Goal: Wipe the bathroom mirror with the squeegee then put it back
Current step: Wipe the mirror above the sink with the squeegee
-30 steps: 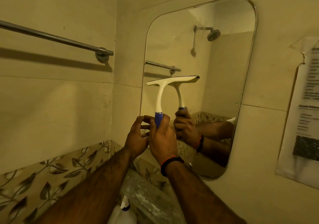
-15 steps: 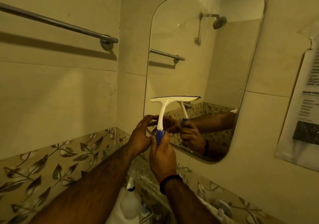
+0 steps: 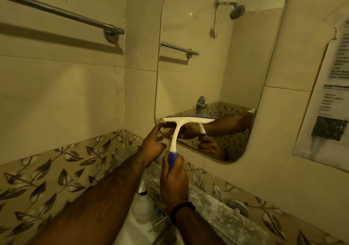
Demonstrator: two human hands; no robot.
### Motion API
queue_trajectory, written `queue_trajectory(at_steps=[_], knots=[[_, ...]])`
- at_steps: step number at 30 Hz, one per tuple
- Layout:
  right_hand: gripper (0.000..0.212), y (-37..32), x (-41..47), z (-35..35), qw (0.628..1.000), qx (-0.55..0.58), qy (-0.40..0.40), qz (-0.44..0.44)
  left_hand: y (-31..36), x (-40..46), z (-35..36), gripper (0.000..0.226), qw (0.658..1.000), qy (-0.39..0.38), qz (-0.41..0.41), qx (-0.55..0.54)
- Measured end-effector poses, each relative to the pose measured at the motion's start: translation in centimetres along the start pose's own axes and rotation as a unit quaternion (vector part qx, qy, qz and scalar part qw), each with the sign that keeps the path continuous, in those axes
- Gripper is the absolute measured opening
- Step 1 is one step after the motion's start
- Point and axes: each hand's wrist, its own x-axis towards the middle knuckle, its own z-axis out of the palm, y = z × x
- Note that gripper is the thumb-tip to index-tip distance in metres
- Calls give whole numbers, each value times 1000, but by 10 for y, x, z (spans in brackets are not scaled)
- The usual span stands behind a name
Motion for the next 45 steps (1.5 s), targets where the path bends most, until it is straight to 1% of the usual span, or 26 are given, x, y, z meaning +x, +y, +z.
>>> queue_trajectory(at_steps=[2, 5, 10, 15, 19, 22, 29, 39, 45], knots=[[39, 3, -4, -1, 1000, 4, -4, 2, 1, -1, 2, 86, 1000, 10, -7, -28], [41, 5, -8, -2, 1000, 5, -5, 9, 3, 0, 4, 72, 997, 33, -6, -65], [38, 7, -16, -1, 1000, 7, -7, 23, 3, -1, 6, 68, 991, 36, -39, -123], [35, 9, -29, 0, 998, 23, -22, 49, 1, -4, 2, 65, 992, 37, -51, -110], [40, 5, -34, 1, 998, 15, -27, 59, 5, -4, 1, 65, 991, 42, -52, -113], [45, 4, -40, 1, 996, 6, -36, 79, 6, -5, 2, 68, 990, 30, -57, -125], [45, 3, -52, 2, 991, 11, -65, 119, 7, -11, 0, 71, 992, 15, -62, -108], [39, -4, -57, 4, 991, 4, -42, 124, 6, -18, -2, 75, 991, -1, -78, -107], [40, -1, -61, 5, 991, -2, -41, 129, 0, -21, -2, 73, 991, -6, -83, -101]])
